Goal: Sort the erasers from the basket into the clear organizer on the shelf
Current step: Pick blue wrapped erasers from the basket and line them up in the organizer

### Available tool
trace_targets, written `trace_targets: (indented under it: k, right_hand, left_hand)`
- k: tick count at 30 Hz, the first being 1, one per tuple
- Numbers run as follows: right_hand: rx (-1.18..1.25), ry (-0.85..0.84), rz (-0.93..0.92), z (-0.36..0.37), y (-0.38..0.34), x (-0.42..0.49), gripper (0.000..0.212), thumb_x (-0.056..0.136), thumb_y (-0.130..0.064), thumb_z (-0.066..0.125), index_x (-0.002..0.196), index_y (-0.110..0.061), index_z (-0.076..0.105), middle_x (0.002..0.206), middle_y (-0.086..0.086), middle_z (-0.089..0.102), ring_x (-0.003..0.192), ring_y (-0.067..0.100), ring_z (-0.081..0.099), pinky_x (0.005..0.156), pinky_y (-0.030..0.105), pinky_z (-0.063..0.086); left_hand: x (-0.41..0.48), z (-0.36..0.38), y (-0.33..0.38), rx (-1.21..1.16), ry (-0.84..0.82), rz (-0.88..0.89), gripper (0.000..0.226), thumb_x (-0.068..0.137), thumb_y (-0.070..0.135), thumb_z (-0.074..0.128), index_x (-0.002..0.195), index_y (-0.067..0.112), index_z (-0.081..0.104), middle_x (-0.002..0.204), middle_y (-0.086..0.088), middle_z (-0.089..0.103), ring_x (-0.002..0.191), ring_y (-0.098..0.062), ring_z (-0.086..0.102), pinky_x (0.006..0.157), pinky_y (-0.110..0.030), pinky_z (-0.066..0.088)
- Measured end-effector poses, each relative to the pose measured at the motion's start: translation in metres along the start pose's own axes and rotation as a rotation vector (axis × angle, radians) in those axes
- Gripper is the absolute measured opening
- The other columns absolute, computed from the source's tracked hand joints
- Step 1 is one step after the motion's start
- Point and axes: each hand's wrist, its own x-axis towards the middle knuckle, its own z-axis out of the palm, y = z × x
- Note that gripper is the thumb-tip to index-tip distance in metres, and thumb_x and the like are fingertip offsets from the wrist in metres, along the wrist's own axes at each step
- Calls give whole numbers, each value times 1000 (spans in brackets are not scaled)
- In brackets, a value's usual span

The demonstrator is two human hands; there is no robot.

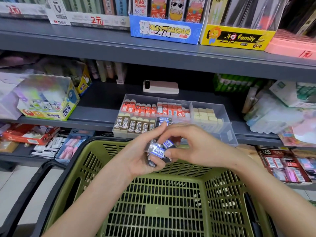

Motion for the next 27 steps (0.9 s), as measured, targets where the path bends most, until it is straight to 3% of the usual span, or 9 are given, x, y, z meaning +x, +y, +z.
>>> trace_targets:
  k: [2,5,7,9,14,17,22,24,27]
  right_hand:
    - [113,22,5,-3,1,-4,25,76,-17,76,98,-26,67,94,-8,64,77,3,54,75,26,47]
    - [252,234,24,-13,9,-5,29,63,-33,79,90,-30,69,95,0,64,77,17,58,72,33,51]
    - [345,419,116,-23,24,0,30,55,-43,78,81,-29,71,79,-9,64,62,11,53,58,23,45]
    - [244,499,249,-28,39,7,30,52,-49,79,73,-30,70,70,-15,60,54,0,47,53,13,35]
    - [-375,399,385,-4,60,27,39,59,-60,74,67,-23,62,65,-15,43,64,4,42,50,19,24]
    - [-462,361,402,-3,62,32,42,69,-59,69,67,-17,66,62,-8,55,65,12,51,52,24,29]
    - [-477,196,358,-7,60,25,36,78,-57,62,78,-23,73,82,-5,70,81,14,60,68,28,45]
    - [-438,145,338,-12,60,22,30,81,-54,60,84,-28,73,87,-11,70,78,4,57,68,25,44]
    - [-385,13,308,-23,64,18,16,85,-42,62,93,-31,72,76,-26,59,66,-17,48,53,8,31]
  left_hand:
    - [1,2,0,-16,-12,-14,36,66,35,78,85,5,72,74,-7,66,55,-17,59,32,-12,35]
    - [3,3,2,-111,5,-38,49,61,26,81,98,-1,66,83,-16,63,63,-23,61,30,-14,37]
    - [4,2,5,-141,61,-8,43,58,23,80,91,-3,70,79,-18,61,61,-23,60,31,-13,37]
    - [5,2,8,-157,113,41,33,58,23,78,79,-2,72,76,-17,62,59,-21,60,32,-12,36]
    - [4,-2,14,-177,167,97,30,62,24,75,78,-1,70,74,-17,61,57,-19,59,31,-12,36]
    - [3,-3,14,-168,168,101,34,54,23,80,77,-1,72,76,-16,61,58,-19,60,31,-12,36]
    - [2,-6,13,-171,189,102,34,56,23,79,79,-1,72,77,-17,61,60,-20,60,31,-13,36]
    - [1,-7,13,-173,188,103,34,56,23,79,79,-1,71,77,-17,61,59,-20,60,31,-13,36]
    - [-2,-8,13,-172,179,102,33,55,22,79,79,0,71,77,-16,61,60,-20,60,31,-12,36]
